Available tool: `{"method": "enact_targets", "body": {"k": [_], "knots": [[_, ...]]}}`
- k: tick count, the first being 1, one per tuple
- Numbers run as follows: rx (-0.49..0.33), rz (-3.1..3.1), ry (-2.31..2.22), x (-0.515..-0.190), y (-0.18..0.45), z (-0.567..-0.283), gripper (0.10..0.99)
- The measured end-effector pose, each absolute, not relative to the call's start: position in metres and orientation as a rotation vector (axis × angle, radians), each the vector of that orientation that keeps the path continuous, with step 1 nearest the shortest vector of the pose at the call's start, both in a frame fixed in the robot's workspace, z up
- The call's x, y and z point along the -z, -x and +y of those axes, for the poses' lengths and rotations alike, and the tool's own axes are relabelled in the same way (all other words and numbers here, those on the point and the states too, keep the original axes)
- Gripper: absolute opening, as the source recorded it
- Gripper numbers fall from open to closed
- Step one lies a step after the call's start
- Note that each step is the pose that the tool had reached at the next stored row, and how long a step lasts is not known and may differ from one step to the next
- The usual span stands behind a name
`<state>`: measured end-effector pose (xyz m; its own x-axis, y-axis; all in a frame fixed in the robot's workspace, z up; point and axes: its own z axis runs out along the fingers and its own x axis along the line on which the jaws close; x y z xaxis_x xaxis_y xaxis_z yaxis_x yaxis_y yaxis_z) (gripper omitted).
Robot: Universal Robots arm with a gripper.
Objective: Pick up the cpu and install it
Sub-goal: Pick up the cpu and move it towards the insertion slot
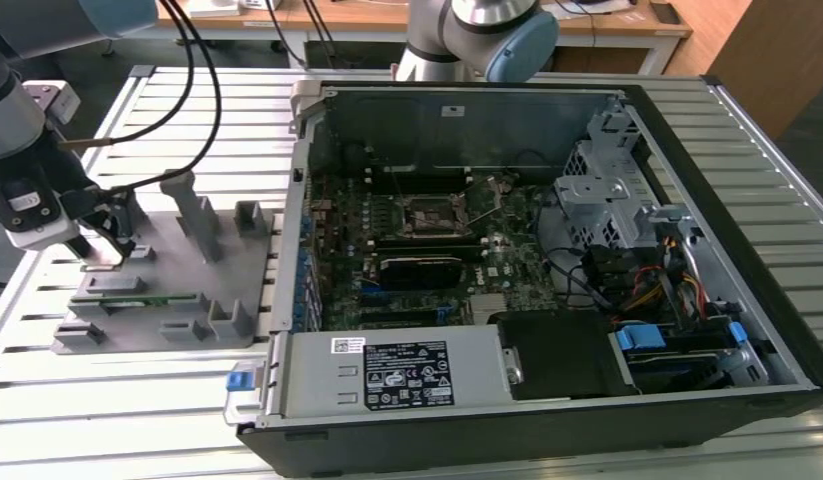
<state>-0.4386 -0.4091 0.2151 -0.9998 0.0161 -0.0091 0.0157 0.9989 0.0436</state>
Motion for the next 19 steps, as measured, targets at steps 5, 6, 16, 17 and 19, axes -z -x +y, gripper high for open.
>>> {"method": "enact_targets", "body": {"k": [5, 6, 16, 17, 19], "knots": [[-0.068, 3.131, -0.025, -0.2159, 0.4386, -0.4091, 0.525], [-0.068, 3.131, -0.025, -0.2161, 0.4386, -0.409, 0.525], [-0.065, 3.132, -0.025, -0.2197, 0.4386, -0.4087, 0.525], [-0.065, 3.131, -0.025, -0.2201, 0.4386, -0.4087, 0.525], [-0.065, 3.131, -0.025, -0.2207, 0.4386, -0.4087, 0.525]]}}
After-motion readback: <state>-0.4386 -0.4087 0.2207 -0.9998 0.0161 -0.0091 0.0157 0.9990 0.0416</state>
